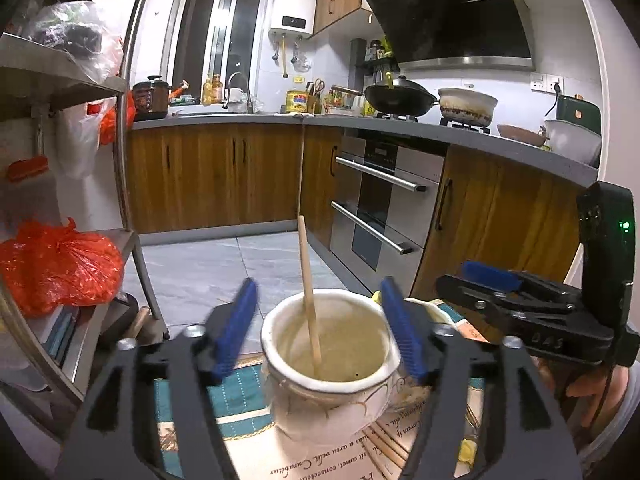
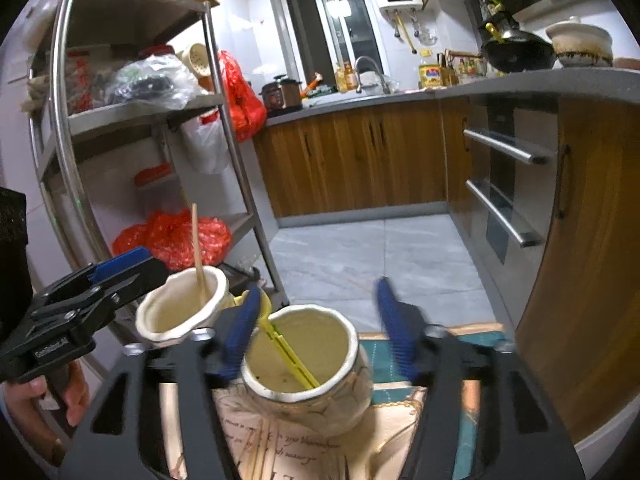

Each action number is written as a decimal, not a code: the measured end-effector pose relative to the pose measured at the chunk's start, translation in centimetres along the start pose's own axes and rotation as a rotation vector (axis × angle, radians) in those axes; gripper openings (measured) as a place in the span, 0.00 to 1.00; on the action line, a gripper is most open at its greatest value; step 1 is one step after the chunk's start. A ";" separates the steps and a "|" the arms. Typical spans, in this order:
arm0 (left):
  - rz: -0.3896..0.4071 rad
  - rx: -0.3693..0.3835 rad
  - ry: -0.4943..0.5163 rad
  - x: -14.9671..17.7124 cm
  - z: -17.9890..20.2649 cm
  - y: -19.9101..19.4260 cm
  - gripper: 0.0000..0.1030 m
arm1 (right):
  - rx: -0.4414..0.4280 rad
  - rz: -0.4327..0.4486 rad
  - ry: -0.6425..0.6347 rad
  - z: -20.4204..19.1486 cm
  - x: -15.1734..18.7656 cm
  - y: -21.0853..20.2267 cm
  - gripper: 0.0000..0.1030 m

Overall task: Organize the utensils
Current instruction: 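Withdraw both open tools from the pots back over the utensils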

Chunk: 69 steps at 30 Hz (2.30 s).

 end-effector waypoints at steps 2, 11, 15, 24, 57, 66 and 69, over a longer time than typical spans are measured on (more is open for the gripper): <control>0.008 -0.002 -0.001 -0.1 0.0 -0.7 0.81 | 0.004 0.019 0.004 0.3 -0.3 -1.1 0.90; 0.021 -0.016 0.021 -0.1 0.2 -3.7 0.94 | 0.047 0.082 -0.014 1.1 -1.2 -5.4 0.95; 0.009 -0.012 0.024 0.5 0.3 -4.8 0.94 | 0.076 0.090 -0.024 1.4 -1.1 -6.9 0.95; -0.031 -0.004 0.059 2.5 1.4 -6.4 0.94 | 0.122 0.035 -0.028 2.5 1.0 -8.7 0.95; -0.378 0.029 0.036 13.8 6.0 -2.4 0.94 | 0.246 -0.354 -0.029 5.1 12.6 -6.3 0.95; -0.432 0.028 0.065 14.5 7.0 -1.8 0.84 | 0.221 -0.403 -0.004 4.6 13.3 -5.7 0.67; -0.447 0.034 0.073 14.7 7.4 -1.6 0.77 | 0.207 -0.410 -0.011 4.0 13.3 -5.6 0.57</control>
Point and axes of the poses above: each gripper's, at about its wrist camera, not at the fingertips, and y roughly the way its jaws point, z to its right, x to its underside, the point moved 1 cm from there along y, roughly the way its jaws point, and after that the axes turned 2 degrees about x, right-handed, at the moved point
